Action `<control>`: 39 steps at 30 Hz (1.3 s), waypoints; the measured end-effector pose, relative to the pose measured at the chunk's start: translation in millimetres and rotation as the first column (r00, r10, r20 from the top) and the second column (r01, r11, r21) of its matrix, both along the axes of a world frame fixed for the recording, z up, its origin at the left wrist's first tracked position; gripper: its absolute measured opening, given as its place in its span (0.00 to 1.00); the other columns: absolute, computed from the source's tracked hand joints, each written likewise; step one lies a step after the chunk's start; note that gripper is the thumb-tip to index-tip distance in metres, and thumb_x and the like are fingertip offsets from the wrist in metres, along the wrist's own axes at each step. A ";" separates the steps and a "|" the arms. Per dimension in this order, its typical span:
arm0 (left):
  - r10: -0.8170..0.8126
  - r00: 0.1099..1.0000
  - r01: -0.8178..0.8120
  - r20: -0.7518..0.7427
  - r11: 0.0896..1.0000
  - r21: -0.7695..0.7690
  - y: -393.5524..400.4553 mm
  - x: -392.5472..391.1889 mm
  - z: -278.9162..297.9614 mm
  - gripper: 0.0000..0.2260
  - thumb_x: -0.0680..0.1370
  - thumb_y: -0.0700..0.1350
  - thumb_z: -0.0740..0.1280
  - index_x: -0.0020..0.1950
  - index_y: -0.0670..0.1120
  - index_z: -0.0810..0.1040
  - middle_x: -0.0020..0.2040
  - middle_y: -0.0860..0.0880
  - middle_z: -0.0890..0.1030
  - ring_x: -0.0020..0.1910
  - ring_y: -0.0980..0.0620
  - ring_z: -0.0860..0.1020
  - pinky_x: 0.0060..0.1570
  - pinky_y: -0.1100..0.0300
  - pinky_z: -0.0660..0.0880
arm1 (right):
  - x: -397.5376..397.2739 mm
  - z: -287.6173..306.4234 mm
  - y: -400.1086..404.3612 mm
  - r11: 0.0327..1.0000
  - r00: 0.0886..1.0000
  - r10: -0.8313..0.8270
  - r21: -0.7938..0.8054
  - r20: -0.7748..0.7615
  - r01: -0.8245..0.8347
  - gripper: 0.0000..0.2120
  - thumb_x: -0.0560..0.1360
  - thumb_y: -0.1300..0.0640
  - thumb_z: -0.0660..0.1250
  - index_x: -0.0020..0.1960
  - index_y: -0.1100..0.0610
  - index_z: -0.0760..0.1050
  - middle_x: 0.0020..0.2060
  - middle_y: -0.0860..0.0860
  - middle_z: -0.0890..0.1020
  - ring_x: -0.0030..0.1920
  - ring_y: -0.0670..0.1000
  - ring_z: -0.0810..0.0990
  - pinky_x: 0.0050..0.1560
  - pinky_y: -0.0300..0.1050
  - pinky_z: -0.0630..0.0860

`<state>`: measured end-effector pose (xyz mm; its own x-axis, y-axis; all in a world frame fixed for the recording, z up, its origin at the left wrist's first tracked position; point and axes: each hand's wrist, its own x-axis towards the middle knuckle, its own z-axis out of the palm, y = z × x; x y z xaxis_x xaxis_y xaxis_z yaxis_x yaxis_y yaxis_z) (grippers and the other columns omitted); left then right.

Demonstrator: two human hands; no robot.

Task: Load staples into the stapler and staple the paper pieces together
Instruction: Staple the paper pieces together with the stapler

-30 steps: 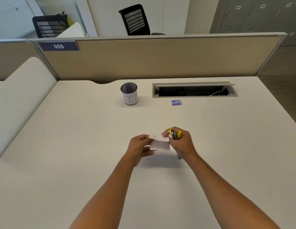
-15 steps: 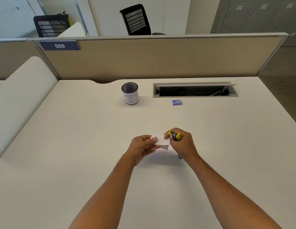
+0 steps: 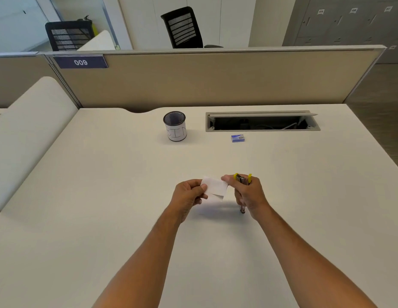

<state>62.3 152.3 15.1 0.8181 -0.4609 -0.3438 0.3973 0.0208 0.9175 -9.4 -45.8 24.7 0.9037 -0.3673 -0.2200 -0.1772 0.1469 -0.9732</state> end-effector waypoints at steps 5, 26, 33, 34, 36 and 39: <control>-0.003 1.000 0.003 -0.021 1.000 -0.013 -2.9 -0.7 -1.3 0.08 0.81 0.41 0.69 0.57 0.40 0.84 0.45 0.44 0.84 0.40 0.51 0.80 0.39 0.60 0.76 | 0.4 -1.4 1.4 1.000 1.000 0.007 -0.013 -0.023 -0.007 0.14 0.67 0.47 0.80 0.43 0.57 0.86 0.22 0.51 0.66 0.22 0.51 0.58 0.27 0.40 0.57; -0.105 0.991 0.105 0.082 0.994 0.001 -5.6 -9.0 0.4 0.06 0.77 0.34 0.72 0.52 0.40 0.85 0.44 0.41 0.87 0.45 0.46 0.86 0.47 0.60 0.82 | 7.5 1.7 0.3 0.967 0.993 0.111 -0.225 -0.036 -0.116 0.20 0.64 0.43 0.81 0.37 0.60 0.83 0.31 0.50 0.81 0.33 0.48 0.76 0.39 0.44 0.73; -0.011 0.998 0.001 -0.060 0.988 -0.154 -3.3 -10.0 -0.1 0.09 0.74 0.39 0.76 0.53 0.39 0.85 0.51 0.36 0.85 0.52 0.42 0.85 0.52 0.58 0.81 | 3.0 0.8 -4.7 0.976 0.997 0.072 -0.205 -0.028 -0.076 0.16 0.61 0.47 0.84 0.40 0.56 0.86 0.35 0.51 0.86 0.37 0.49 0.83 0.41 0.45 0.79; -0.010 0.998 0.001 -0.058 0.988 -0.155 -3.7 -10.8 0.0 0.10 0.74 0.42 0.77 0.52 0.39 0.86 0.52 0.36 0.85 0.52 0.42 0.85 0.52 0.59 0.81 | 2.7 1.1 -4.3 0.973 0.997 0.079 -0.217 -0.026 -0.082 0.14 0.62 0.49 0.84 0.40 0.56 0.86 0.35 0.51 0.86 0.36 0.49 0.83 0.41 0.45 0.79; -0.006 0.999 0.000 -0.044 0.991 -0.137 -5.2 -12.2 0.2 0.12 0.73 0.45 0.78 0.52 0.39 0.86 0.52 0.36 0.85 0.52 0.42 0.85 0.52 0.58 0.81 | 1.6 3.2 -2.4 0.963 0.995 0.096 -0.250 -0.019 -0.098 0.12 0.64 0.52 0.84 0.39 0.56 0.85 0.34 0.52 0.86 0.35 0.48 0.83 0.42 0.47 0.79; 0.021 0.999 -0.026 -0.048 0.993 -0.112 -7.6 -13.3 0.0 0.10 0.75 0.42 0.76 0.52 0.38 0.86 0.50 0.36 0.86 0.51 0.41 0.86 0.51 0.59 0.82 | 1.9 6.1 0.0 0.954 0.995 0.097 -0.284 -0.024 -0.099 0.11 0.64 0.52 0.84 0.38 0.55 0.85 0.34 0.52 0.86 0.35 0.48 0.83 0.42 0.48 0.80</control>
